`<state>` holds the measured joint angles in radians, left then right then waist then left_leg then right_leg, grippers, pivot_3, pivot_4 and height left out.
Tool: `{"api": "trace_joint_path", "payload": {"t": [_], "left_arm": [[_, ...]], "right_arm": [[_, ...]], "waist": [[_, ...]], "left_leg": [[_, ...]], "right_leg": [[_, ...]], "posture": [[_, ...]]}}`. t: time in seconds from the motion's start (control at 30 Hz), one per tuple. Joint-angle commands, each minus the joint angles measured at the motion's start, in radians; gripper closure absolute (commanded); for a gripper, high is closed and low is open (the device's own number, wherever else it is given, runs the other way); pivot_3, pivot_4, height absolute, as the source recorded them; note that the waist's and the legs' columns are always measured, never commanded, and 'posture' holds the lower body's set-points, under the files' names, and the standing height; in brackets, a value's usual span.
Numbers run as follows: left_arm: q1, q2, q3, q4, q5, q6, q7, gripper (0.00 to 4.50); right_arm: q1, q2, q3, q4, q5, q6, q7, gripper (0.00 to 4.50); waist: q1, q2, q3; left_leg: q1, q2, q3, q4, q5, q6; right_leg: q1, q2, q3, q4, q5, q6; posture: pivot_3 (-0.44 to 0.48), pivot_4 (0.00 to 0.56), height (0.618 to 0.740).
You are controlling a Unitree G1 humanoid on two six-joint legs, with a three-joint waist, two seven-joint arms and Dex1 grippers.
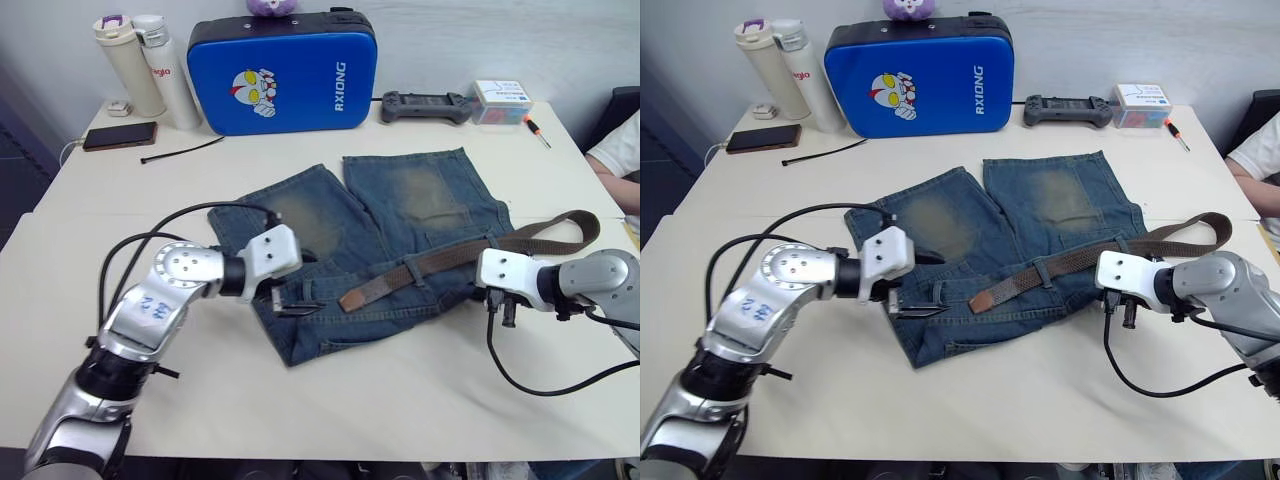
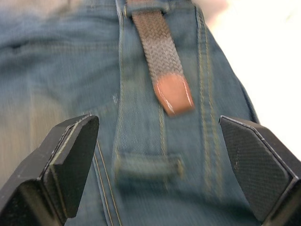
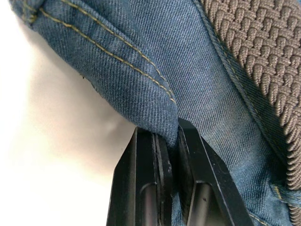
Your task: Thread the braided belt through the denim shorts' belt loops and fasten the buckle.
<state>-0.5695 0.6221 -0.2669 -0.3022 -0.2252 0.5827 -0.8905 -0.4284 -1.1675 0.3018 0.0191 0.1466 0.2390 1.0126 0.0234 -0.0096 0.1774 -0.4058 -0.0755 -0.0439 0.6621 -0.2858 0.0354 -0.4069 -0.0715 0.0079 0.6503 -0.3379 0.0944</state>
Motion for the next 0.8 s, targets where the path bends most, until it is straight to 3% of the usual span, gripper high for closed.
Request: {"api": "trace_joint_path", "payload": {"t": [0.03,0.23,0.5,0.6,0.8], "left_arm": [[-0.048,-0.054,-0.061,0.046,0.080,-0.070,0.040,0.00],[-0.098,-0.155,-0.138,0.096,0.128,-0.075,0.048,0.00],[-0.084,-0.146,-0.227,0.121,0.223,-0.106,0.032,0.00],[-0.079,-0.154,-0.241,0.147,0.240,-0.120,0.026,0.81],[-0.096,-0.168,-0.243,0.223,0.288,-0.151,0.031,3.34]], "right_arm": [[0.002,0.026,-0.029,-0.018,-0.024,0.022,0.034,4.39],[0.013,0.061,-0.064,-0.028,-0.066,0.052,0.029,4.39],[0.063,0.069,-0.111,-0.044,-0.089,0.068,0.013,4.39],[0.077,0.071,-0.130,-0.053,-0.090,0.074,0.012,4.50],[0.095,0.068,-0.156,-0.066,-0.099,0.080,0.015,4.50]], "waist": [[-0.002,0.000,0.000],[-0.002,0.000,0.000],[0.002,0.000,0.000],[0.002,0.000,0.000],[0.004,0.000,0.000]], "left_leg": [[0.000,0.000,0.000,0.000,0.000,0.000],[0.000,0.000,0.001,0.001,0.000,0.000],[0.000,0.000,0.000,0.002,0.000,-0.001],[0.000,0.000,0.001,0.002,0.000,-0.001],[0.000,0.000,0.000,0.002,0.000,-0.001]], "right_leg": [[0.000,0.000,0.000,0.002,0.000,0.000],[-0.001,0.000,0.000,0.003,0.000,0.000],[-0.001,0.000,0.001,0.003,0.000,0.000],[-0.001,0.000,0.001,0.003,0.000,0.000],[0.000,0.000,0.000,0.003,0.000,0.000]], "posture": [[0.000,0.150,0.740],[0.000,0.150,0.740],[0.000,0.150,0.740],[0.000,0.150,0.740],[0.000,0.150,0.740]]}}
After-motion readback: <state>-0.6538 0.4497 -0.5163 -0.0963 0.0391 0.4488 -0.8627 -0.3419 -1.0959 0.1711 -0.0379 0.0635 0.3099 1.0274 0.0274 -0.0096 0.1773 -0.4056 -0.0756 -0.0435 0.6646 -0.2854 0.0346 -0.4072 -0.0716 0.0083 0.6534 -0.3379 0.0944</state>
